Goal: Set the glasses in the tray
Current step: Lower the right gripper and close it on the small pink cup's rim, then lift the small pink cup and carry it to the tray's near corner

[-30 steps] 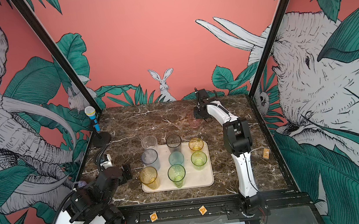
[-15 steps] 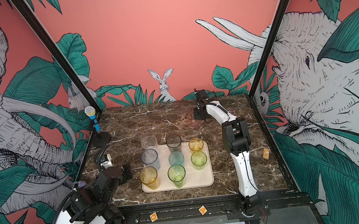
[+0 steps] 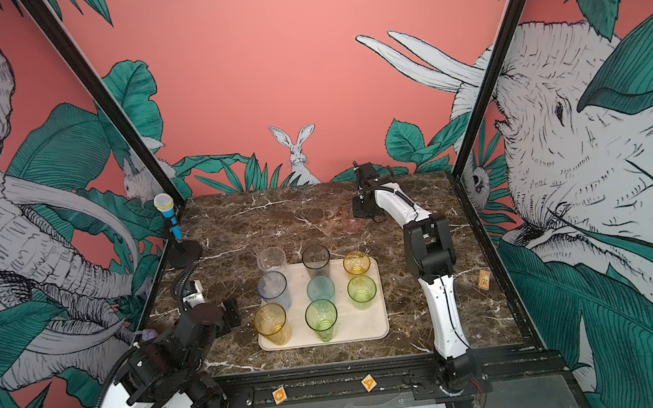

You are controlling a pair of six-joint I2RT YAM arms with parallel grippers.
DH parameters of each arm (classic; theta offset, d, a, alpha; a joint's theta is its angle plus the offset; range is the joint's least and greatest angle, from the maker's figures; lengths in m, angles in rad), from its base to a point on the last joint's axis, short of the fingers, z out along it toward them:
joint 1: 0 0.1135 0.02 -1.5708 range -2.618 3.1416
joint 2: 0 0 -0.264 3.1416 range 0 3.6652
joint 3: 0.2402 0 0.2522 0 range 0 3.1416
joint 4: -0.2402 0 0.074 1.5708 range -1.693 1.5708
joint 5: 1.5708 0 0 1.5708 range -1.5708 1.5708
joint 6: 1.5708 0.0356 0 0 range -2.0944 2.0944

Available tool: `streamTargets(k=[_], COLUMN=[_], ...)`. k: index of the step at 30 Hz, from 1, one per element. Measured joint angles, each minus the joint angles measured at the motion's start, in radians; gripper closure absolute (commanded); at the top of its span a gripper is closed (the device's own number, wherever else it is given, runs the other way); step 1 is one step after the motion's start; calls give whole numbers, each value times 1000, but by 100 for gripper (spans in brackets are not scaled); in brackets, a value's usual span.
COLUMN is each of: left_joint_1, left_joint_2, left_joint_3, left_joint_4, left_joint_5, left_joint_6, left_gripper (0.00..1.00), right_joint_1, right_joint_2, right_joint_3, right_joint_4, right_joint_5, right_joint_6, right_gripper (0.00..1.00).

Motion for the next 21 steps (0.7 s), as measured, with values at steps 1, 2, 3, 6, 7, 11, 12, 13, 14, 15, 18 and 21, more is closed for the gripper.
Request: streamTargets(k=[1, 2, 3, 6, 7, 11, 12, 13, 14, 15, 18, 21], left_joint_1=[0, 0, 0, 0, 0, 0, 0, 0, 0, 0, 0, 0], left_joint_2=[0, 0, 0, 0, 0, -1, -2, -3, -5, -6, -9, -13], left_joint_3=[3, 5, 6, 7, 7, 7, 7, 7, 7, 7, 7, 7], left_joint_4=[1, 0, 0, 0, 0, 0, 0, 0, 0, 0, 0, 0], left_joint_5=[0, 0, 0, 0, 0, 0, 0, 0, 0, 0, 3, 8], left_joint_6=[0, 0, 0, 0, 0, 0, 0, 0, 0, 0, 0, 0], left_gripper=[5, 6, 5, 6, 6, 5, 6, 5, 6, 5, 5, 5], right_joint_1=[0, 0, 0, 0, 0, 0, -1, -1, -2, -2, -4, -6], right_joint_2=[0, 0, -1, -10, -16, -70, -90, -109, -133, -156, -224, -285], right_joint_3=[0, 1, 4, 10, 10, 10, 10, 10, 10, 10, 10, 4], right_joint_4=[-5, -10, -19, -40, -47, -80, -87, -94, -100, -106, -129, -153], right_joint_5=[2, 3, 6, 15, 18, 32, 35, 38, 42, 48, 54, 56], right_joint_6=[-2, -3, -5, -12, -13, -22, -24, -26, -28, -31, -37, -39], right_gripper=[100, 100, 100, 100, 100, 100, 100, 100, 100, 100, 100, 100])
